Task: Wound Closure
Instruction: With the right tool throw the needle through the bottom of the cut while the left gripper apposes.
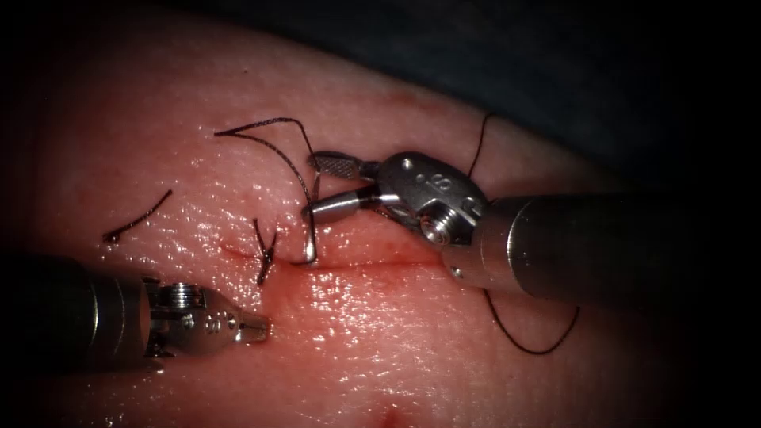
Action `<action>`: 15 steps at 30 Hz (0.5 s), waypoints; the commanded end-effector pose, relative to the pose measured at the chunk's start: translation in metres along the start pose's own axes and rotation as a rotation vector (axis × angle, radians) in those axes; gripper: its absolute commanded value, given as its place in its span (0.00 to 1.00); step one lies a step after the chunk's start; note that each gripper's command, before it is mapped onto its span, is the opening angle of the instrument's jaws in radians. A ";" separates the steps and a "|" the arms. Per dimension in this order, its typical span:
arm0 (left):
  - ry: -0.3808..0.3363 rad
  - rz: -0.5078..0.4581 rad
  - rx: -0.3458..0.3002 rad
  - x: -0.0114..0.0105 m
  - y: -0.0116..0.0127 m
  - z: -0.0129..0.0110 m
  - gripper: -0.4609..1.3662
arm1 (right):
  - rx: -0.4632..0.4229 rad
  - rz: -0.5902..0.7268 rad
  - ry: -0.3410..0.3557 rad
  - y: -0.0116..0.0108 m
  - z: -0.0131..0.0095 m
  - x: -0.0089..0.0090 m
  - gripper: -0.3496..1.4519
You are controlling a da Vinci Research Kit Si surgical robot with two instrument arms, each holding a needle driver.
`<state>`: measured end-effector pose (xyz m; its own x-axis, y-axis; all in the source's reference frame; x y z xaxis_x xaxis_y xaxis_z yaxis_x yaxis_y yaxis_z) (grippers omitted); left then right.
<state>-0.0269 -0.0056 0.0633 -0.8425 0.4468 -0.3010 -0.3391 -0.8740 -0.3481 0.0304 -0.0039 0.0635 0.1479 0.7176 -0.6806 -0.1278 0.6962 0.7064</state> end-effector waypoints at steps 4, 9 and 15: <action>0.000 0.000 -0.003 0.0000 0.0000 0.0000 0.06 | 0.005 0.086 0.032 0.0000 0.0005 -0.0011 0.48; 0.000 0.000 -0.003 0.0000 0.0000 0.0000 0.06 | 0.024 0.148 0.053 -0.0001 0.0010 -0.0021 0.31; 0.000 0.000 -0.003 0.0000 0.0001 0.0000 0.06 | 0.031 0.240 0.054 0.0001 0.0016 -0.0032 0.00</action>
<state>-0.0269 -0.0057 0.0632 -0.8426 0.4467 -0.3008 -0.3392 -0.8740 -0.3479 0.0314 -0.0064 0.0663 0.0636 0.8721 -0.4853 -0.1128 0.4894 0.8647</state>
